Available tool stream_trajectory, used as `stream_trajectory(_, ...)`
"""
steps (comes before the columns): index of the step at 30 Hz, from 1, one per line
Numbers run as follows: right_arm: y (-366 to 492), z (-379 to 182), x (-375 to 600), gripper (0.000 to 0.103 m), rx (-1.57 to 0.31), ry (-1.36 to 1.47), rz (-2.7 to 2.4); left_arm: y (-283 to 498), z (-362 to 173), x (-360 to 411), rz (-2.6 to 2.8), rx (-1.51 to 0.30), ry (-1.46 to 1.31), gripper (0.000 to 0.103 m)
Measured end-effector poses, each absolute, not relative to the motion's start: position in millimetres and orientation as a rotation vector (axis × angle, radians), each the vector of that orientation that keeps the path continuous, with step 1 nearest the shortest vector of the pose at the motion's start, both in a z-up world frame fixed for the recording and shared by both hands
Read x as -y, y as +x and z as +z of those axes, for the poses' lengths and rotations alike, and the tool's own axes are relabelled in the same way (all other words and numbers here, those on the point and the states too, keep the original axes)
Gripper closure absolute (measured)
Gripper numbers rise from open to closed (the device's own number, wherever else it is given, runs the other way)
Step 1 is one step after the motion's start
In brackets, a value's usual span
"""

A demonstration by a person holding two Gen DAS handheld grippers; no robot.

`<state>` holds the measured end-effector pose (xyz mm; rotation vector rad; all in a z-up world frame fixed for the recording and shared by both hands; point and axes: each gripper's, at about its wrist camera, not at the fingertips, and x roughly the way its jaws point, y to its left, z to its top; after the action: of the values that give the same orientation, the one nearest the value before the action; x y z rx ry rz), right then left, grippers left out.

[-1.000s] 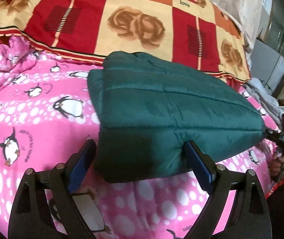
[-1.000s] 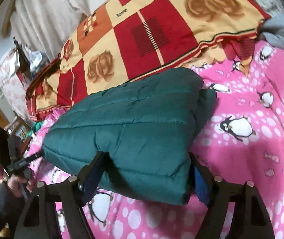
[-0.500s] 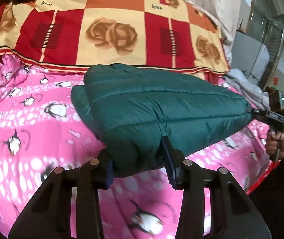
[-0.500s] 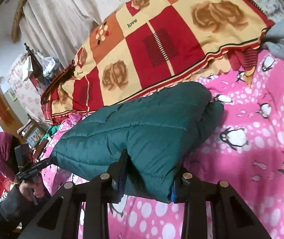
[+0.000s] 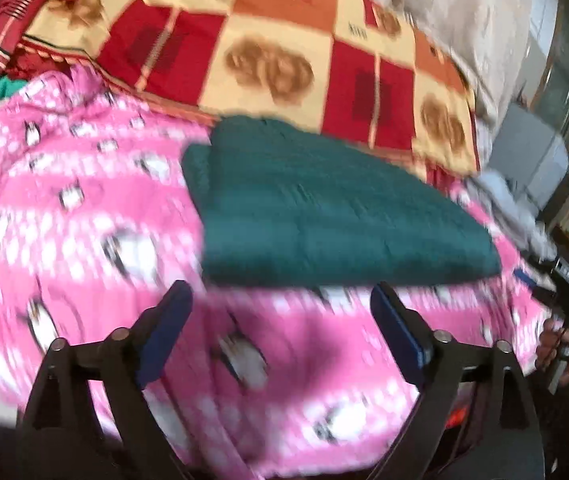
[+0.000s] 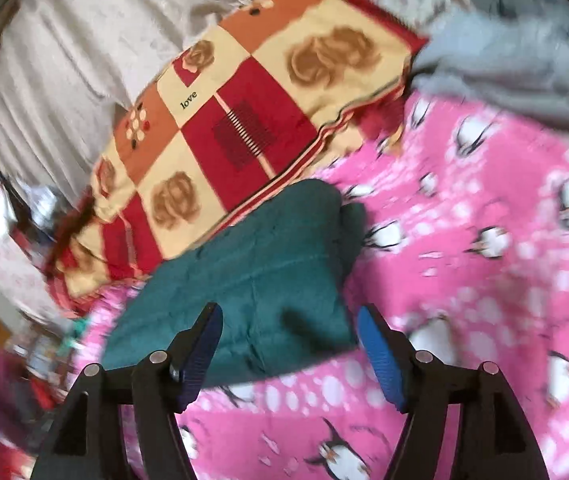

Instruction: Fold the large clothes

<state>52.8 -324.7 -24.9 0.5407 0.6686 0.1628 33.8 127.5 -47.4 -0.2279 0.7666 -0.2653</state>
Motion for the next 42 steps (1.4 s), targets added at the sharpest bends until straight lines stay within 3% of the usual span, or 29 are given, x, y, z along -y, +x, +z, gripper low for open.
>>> stream_trajectory(7, -10.7, -6.9, 253.6, 0.035, -0.778, 0.241, 0.016, -4.8, -53.1, -57.1, -0.205, -0.805, -0.012, 0.009)
stream_trajectory(12, -41.9, -2.1, 232.5, 0.035, -0.783, 0.202, 0.064, -29.4, -38.0, -32.0, -0.117, -0.738, 0.149, 0.009)
stream_trajectory(25, -64.0, 36.3, 210.9, 0.035, -0.692, 0.109, 0.068, -43.0, 13.3, -36.4, -0.066, -0.740, 0.077, 0.009)
stream_trajectory(42, -64.3, 34.2, 207.0, 0.035, -0.693, 0.115, 0.094, -42.3, 10.3, -31.7, -0.066, -0.749, 0.090, 0.009)
